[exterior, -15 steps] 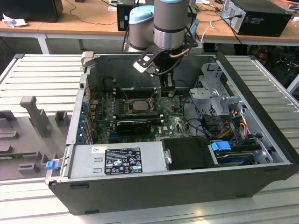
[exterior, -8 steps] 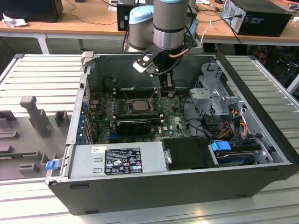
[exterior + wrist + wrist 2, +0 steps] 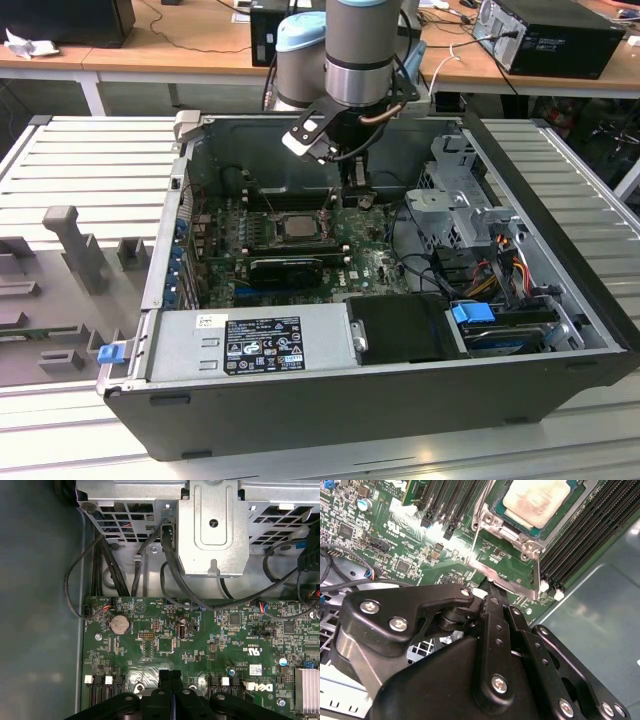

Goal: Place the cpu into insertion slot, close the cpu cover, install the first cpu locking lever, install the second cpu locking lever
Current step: 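Close the cpu cover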

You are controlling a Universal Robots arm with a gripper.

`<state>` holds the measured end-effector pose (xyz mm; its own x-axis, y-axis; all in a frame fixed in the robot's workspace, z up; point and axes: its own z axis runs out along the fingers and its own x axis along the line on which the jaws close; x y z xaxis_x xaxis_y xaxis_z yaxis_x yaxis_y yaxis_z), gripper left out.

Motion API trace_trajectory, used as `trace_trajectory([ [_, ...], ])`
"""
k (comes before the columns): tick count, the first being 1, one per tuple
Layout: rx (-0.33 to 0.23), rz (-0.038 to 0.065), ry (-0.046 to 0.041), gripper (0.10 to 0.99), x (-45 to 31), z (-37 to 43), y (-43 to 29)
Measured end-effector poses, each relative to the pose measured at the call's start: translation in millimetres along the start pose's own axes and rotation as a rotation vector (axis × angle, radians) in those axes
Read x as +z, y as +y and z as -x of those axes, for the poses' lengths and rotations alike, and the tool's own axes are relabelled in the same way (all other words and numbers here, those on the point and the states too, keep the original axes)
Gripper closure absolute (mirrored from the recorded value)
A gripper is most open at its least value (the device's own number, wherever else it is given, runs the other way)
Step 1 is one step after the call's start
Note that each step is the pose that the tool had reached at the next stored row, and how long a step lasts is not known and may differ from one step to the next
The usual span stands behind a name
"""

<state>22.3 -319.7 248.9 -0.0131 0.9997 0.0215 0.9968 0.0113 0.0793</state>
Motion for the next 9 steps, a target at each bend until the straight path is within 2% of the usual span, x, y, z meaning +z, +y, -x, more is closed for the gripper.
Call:
trace_trajectory([
  [9, 0.000, 0.000, 0.0000, 0.980, -0.5, -0.1, -6.5],
])
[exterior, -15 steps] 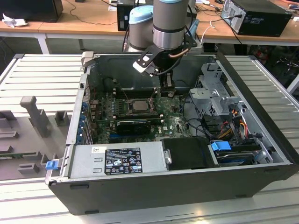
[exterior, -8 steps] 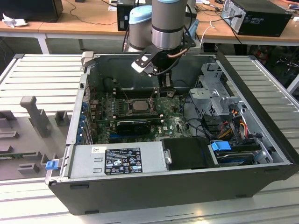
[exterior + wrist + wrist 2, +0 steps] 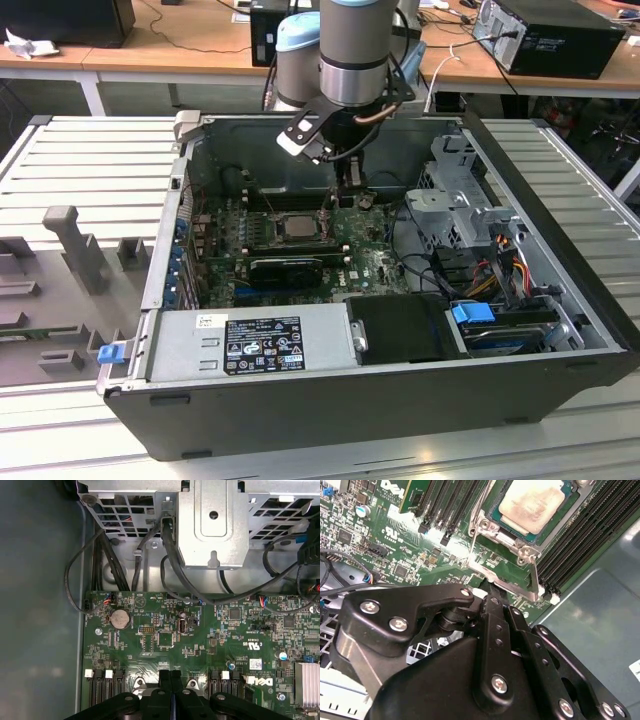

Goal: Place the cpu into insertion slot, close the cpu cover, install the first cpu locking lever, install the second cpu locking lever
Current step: 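Close the cpu cover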

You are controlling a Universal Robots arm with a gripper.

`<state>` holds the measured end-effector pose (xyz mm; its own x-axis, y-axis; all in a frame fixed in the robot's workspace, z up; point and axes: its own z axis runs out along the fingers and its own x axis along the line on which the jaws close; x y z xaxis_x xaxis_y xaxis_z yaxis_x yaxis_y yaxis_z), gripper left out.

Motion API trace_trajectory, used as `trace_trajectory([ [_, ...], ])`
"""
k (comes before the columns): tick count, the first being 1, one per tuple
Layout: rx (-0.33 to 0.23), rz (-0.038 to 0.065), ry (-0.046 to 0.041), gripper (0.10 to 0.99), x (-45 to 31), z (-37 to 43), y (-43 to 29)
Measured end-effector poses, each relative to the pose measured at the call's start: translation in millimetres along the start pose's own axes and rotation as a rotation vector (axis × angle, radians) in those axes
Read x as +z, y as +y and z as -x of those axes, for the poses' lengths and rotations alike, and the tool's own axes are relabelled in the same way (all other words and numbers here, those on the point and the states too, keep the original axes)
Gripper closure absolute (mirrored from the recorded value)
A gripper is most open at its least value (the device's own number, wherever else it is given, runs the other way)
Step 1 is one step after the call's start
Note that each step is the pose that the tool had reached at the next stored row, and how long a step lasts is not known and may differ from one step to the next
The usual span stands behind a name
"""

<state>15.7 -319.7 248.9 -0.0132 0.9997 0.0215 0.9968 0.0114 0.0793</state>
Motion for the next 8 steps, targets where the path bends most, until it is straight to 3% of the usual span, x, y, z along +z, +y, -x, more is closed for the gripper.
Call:
trace_trajectory([
  [8, 0.000, 0.000, 0.0001, 0.980, -0.5, -0.1, -6.6],
])
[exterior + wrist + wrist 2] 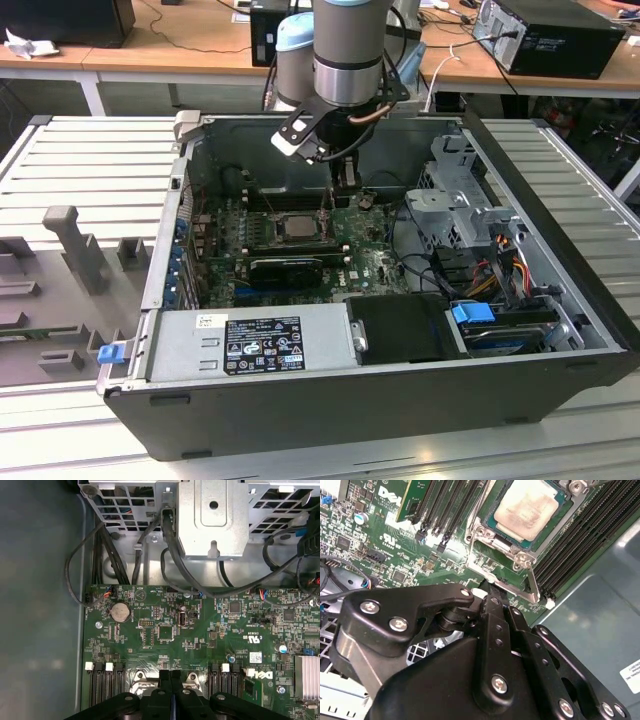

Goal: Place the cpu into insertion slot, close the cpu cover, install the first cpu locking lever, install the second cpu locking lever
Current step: 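Close the cpu cover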

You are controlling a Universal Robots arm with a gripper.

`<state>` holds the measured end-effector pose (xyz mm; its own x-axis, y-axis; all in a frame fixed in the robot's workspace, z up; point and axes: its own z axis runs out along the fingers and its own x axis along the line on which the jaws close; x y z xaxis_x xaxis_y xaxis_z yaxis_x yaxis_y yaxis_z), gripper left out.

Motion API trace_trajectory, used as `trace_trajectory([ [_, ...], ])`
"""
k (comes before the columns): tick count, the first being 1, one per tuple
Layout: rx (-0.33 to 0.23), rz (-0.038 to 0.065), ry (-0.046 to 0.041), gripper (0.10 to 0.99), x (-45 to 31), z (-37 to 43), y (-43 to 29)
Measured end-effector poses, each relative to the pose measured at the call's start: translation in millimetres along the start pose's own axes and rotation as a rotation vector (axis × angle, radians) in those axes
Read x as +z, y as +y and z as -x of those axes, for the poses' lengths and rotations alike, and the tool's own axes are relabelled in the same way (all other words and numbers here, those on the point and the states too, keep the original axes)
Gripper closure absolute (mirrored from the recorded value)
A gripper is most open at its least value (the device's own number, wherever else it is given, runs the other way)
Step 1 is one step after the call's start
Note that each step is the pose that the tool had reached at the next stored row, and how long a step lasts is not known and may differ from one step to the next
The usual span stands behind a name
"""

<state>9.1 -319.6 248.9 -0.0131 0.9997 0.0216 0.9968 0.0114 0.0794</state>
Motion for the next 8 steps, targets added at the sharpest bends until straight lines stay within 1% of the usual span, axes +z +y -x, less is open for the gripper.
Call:
trace_trajectory([
  [8, 0.000, 0.000, -0.0001, 0.980, -0.5, -0.1, -5.7],
])
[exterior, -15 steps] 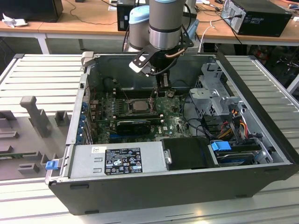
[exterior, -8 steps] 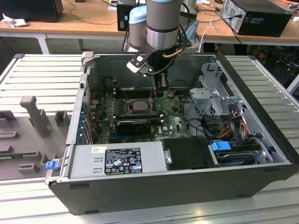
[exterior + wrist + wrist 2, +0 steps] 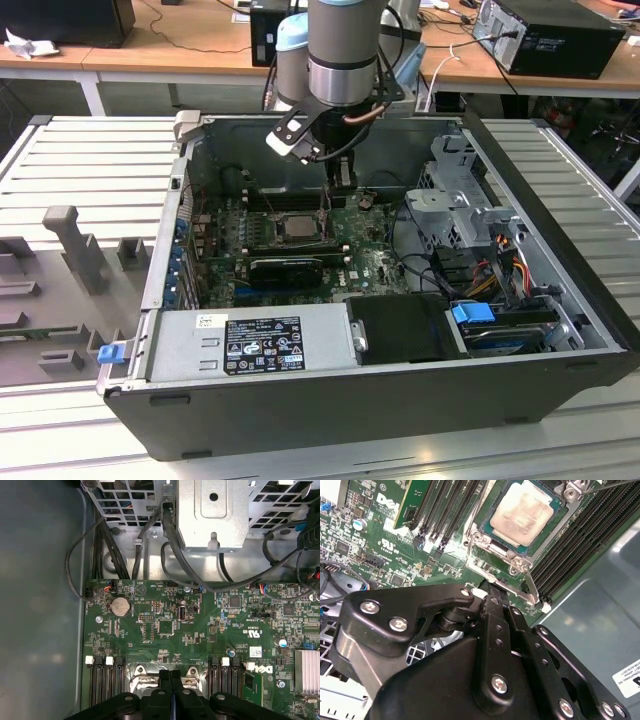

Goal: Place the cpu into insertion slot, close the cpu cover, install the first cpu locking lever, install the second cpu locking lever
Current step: 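Close the cpu cover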

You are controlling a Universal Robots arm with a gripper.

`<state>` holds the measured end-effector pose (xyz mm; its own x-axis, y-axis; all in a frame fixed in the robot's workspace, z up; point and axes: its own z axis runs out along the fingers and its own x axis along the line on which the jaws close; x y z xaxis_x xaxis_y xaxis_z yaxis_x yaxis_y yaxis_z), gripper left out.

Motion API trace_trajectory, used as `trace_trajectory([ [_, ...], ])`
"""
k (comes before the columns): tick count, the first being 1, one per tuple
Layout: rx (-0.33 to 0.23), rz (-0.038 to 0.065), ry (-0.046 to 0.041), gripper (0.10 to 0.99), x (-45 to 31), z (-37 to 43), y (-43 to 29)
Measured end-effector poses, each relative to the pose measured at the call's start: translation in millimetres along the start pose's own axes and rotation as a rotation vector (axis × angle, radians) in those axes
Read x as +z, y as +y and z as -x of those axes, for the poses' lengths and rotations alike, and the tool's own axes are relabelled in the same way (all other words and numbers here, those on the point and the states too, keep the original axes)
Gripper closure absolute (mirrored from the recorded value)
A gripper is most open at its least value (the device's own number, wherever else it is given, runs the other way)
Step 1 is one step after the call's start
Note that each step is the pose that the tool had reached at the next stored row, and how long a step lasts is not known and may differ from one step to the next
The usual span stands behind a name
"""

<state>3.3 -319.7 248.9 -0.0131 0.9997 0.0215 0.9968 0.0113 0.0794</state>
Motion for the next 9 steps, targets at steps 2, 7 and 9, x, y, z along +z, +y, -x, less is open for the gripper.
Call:
trace_trajectory([
  [2, 0.000, 0.000, 0.0000, 0.980, -0.1, 0.0, -1.2],
  [7, 0.000, 0.000, 0.0000, 0.980, -0.2, 0.0, -2.9],
  [9, 0.000, 0.000, 0.0000, 0.980, -0.3, -0.1, -3.7],
])
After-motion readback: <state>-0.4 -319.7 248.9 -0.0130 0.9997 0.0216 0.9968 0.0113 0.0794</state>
